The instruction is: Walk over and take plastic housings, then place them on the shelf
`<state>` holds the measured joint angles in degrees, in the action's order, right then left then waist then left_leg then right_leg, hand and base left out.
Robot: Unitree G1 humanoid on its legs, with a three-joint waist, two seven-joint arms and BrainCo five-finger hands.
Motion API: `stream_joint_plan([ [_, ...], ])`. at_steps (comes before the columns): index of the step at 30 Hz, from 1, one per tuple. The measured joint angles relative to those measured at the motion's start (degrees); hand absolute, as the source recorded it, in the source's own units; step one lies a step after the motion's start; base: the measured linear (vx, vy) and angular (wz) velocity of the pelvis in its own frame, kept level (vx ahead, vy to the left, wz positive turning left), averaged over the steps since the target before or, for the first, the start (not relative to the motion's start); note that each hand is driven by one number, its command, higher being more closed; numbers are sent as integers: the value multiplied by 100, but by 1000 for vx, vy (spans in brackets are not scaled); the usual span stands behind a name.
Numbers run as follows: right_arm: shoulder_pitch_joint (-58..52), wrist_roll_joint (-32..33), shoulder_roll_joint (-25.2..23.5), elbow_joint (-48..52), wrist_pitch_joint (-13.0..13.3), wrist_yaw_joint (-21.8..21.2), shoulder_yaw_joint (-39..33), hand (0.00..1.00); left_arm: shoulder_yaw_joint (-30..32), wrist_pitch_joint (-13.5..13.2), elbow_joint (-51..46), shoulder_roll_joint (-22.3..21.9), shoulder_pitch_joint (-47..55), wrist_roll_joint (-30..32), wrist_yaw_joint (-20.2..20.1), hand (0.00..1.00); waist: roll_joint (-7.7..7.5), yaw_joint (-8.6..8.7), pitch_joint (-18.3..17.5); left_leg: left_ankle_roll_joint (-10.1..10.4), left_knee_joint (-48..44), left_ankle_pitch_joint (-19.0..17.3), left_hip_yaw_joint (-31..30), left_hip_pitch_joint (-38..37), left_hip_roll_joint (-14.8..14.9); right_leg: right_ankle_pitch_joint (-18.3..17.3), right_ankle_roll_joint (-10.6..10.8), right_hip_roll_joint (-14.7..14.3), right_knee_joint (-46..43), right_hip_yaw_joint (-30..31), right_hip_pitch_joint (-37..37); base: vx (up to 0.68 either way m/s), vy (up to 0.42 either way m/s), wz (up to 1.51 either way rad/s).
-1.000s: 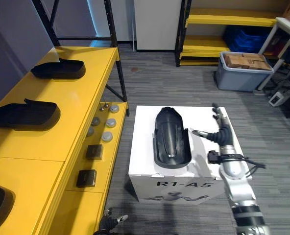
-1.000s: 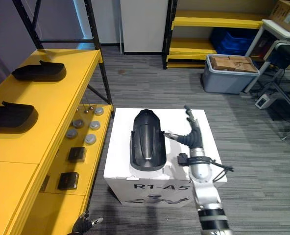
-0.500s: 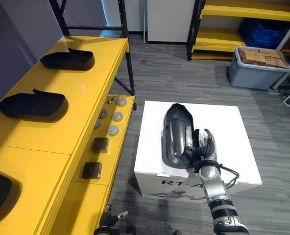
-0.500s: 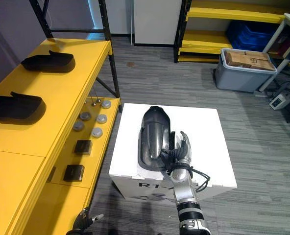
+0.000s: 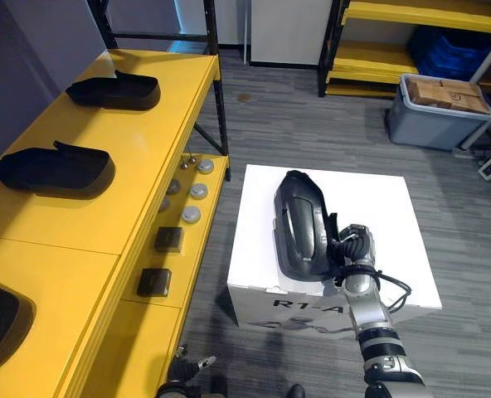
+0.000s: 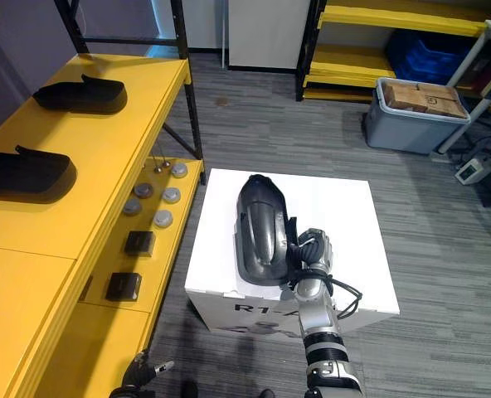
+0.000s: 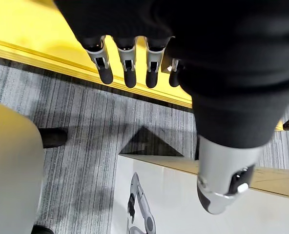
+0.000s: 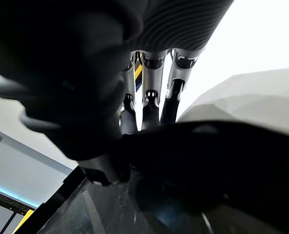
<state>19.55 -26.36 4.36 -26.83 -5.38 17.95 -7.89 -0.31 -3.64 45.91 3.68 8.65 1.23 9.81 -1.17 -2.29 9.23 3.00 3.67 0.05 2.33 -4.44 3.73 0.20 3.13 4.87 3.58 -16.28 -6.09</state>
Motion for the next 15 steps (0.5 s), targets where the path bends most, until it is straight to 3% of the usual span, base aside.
stream_joint_plan([
  [9, -108, -19, 101, 239, -11, -226, -117, 100, -12, 6, -98, 25, 26, 8, 1, 0, -5, -11, 2, -2, -8, 1, -64, 5, -18, -1, 1, 19, -2, -34, -31, 10, 13, 3],
  [15, -484, -1, 93, 1377, -4, -28, -134, 100, 128, 16, -1159, -122, 523, 4, 115, 0, -4, -11, 2, -4, -41, 0, -81, 15, -37, -18, 20, 50, -34, -25, -28, -9, 8, 0],
])
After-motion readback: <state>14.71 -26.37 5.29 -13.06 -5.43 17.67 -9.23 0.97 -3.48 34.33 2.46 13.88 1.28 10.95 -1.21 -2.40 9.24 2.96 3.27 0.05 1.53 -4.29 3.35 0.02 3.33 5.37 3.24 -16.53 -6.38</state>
